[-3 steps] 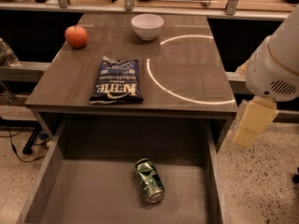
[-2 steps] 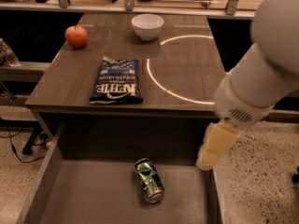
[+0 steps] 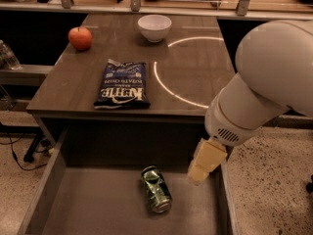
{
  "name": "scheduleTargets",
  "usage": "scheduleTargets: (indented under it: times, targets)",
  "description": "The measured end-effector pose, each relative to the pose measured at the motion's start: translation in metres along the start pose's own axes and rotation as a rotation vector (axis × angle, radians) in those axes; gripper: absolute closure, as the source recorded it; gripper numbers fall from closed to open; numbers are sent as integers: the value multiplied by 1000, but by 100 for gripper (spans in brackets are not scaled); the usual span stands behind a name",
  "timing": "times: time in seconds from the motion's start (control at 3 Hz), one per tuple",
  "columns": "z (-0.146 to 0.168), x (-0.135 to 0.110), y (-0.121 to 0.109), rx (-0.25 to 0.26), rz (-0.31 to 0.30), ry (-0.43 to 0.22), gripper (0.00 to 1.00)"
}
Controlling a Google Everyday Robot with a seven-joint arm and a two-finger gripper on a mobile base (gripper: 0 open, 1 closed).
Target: Pick green can from top drawer and place on counter
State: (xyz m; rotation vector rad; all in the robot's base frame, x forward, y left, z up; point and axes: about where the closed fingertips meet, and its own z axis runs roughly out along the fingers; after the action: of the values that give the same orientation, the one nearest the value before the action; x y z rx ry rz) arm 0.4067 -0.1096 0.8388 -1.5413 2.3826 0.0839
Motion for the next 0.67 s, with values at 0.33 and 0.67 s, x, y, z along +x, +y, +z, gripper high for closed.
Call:
scheduleTargets:
  times: [0.33, 0.67]
  targets:
    - [9, -2, 7, 7, 11, 20, 0]
    - [44, -2, 22, 7, 109, 26, 0]
